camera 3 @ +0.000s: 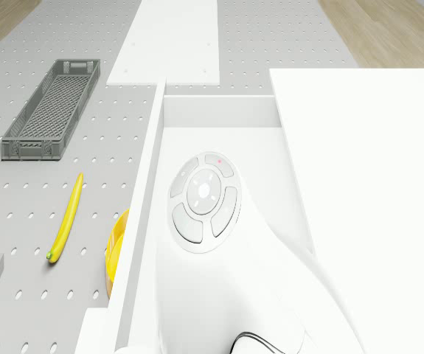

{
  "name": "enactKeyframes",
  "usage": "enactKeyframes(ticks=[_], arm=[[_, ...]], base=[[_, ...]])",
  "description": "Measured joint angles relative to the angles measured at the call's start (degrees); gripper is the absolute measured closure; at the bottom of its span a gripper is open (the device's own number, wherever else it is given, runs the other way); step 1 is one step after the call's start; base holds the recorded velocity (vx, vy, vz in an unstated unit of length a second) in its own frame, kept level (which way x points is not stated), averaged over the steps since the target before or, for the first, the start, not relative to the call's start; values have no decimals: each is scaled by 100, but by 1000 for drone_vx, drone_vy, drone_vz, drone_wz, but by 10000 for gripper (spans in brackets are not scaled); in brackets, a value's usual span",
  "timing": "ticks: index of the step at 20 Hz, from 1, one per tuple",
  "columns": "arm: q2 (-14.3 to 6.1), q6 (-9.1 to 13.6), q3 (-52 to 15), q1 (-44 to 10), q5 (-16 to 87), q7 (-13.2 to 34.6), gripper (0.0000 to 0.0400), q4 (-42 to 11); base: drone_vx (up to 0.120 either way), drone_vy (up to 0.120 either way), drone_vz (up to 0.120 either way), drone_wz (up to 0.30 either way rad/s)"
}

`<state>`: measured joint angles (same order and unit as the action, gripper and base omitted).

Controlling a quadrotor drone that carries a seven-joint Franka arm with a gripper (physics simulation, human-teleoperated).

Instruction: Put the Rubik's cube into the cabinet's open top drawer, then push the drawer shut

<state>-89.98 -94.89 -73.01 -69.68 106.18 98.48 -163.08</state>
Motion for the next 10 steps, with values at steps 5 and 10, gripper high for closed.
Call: enactKeyframes(ticks=[5,10], arm=[[22,-144,434,-87,412,5,75,131],[76,-263,818,-173,781,5,75,277]], base=[[0,0,0,0],[0,0,0,0]])
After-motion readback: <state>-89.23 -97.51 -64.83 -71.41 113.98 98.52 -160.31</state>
